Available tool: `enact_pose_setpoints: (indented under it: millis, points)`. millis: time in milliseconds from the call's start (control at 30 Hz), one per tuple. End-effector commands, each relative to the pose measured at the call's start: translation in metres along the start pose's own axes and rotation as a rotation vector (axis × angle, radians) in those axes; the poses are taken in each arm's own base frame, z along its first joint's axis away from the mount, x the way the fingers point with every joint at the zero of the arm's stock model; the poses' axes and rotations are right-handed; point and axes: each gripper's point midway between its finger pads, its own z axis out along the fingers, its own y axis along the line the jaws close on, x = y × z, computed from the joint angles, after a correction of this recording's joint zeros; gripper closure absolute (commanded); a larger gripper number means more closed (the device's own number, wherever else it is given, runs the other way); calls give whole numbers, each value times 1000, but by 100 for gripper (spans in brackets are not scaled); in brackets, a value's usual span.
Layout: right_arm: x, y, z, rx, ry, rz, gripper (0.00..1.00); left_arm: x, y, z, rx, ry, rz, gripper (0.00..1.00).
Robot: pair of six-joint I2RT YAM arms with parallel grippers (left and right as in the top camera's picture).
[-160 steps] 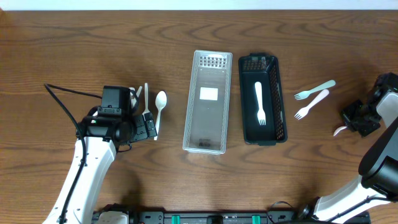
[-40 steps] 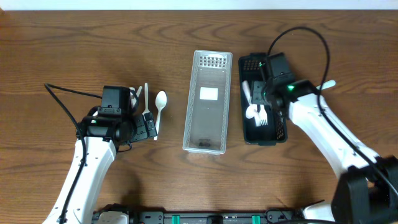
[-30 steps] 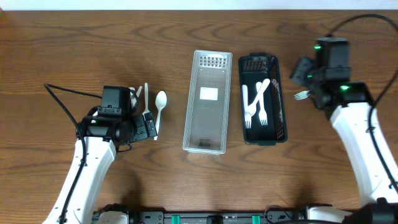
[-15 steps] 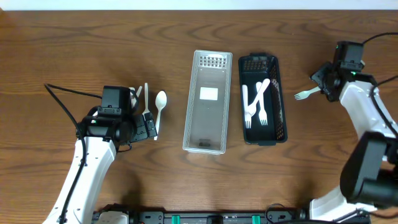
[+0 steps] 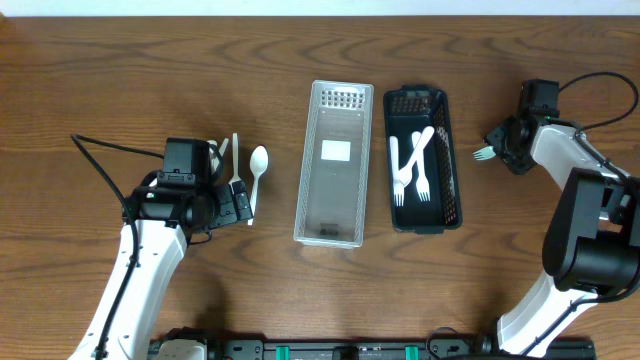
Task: Pack container
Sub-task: 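Lower the third fork into the green basket and release, then grasp the last white fork with the right gripper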
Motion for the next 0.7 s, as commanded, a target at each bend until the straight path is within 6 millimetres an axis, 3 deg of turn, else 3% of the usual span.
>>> enact_pose_setpoints:
  millis: [0, 200, 467, 567, 667]
  points:
    - [1, -8, 8, 23, 14, 27, 50, -5, -1, -3, 5, -11, 5, 2]
    - [5, -17, 10, 62, 27, -2, 72, -5, -1, -3, 5, -11, 5, 2]
    - [11, -39, 8, 166, 42, -77, 73, -5, -1, -3, 5, -10, 5, 2]
    - [17, -45, 6, 191, 69, -82, 90, -5, -1, -3, 5, -10, 5, 2]
    - [21, -48, 5, 203, 87, -85, 99, -5, -1, -3, 5, -11, 5, 2]
